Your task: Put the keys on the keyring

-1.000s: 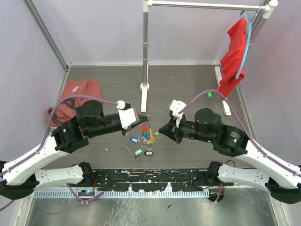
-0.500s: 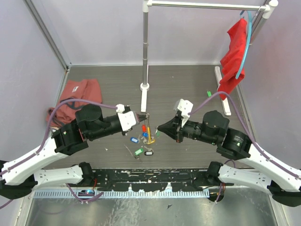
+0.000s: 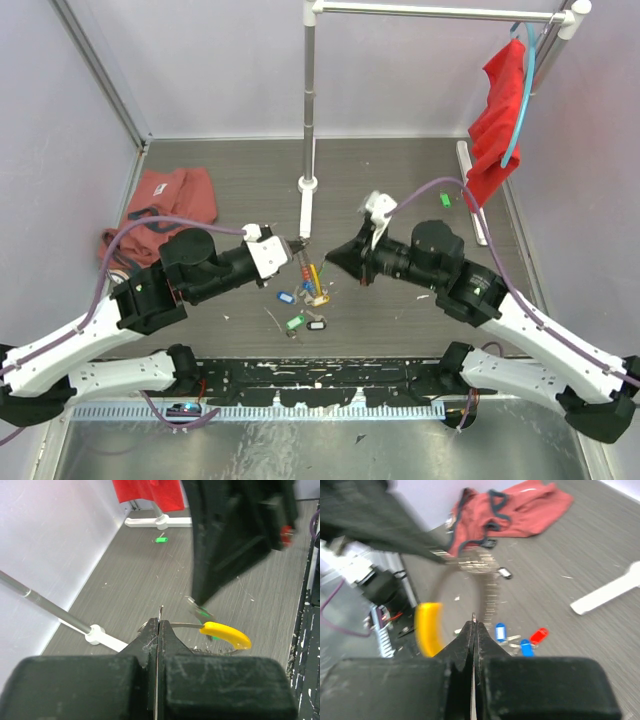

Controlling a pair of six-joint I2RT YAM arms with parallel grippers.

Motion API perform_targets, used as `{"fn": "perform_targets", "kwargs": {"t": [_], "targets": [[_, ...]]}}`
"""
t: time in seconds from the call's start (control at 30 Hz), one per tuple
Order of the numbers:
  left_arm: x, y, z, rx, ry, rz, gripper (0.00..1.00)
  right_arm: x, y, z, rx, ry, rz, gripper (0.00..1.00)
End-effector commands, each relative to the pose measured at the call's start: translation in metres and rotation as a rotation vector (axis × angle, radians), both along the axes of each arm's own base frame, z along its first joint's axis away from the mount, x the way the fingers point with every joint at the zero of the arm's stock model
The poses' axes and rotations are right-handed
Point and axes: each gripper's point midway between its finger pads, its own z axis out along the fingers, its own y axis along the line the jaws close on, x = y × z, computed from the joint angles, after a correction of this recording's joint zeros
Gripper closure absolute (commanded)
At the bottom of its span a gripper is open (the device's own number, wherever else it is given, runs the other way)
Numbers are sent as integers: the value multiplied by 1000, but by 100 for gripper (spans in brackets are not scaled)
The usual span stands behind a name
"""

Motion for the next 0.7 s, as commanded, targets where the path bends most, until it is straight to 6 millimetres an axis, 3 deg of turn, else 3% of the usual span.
{"fn": "perform_targets", "kwargs": {"t": [0.0, 0.13, 0.37, 0.43, 0.67], "targets": [[5, 5, 20, -71, -50, 39, 100, 42, -23, 10, 109, 47, -70, 99], [7, 5, 18, -69, -50, 48, 100, 52, -45, 10, 195, 97, -9, 99], [6, 5, 17, -70, -45, 43, 100, 5, -43, 64, 418, -20, 238, 99], [5, 3, 17, -69, -45, 37, 100, -1, -43, 72, 449, -30, 271, 99], [3, 5, 17, -76, -48, 30, 100, -12, -11, 68, 424, -36, 315, 99]]}}
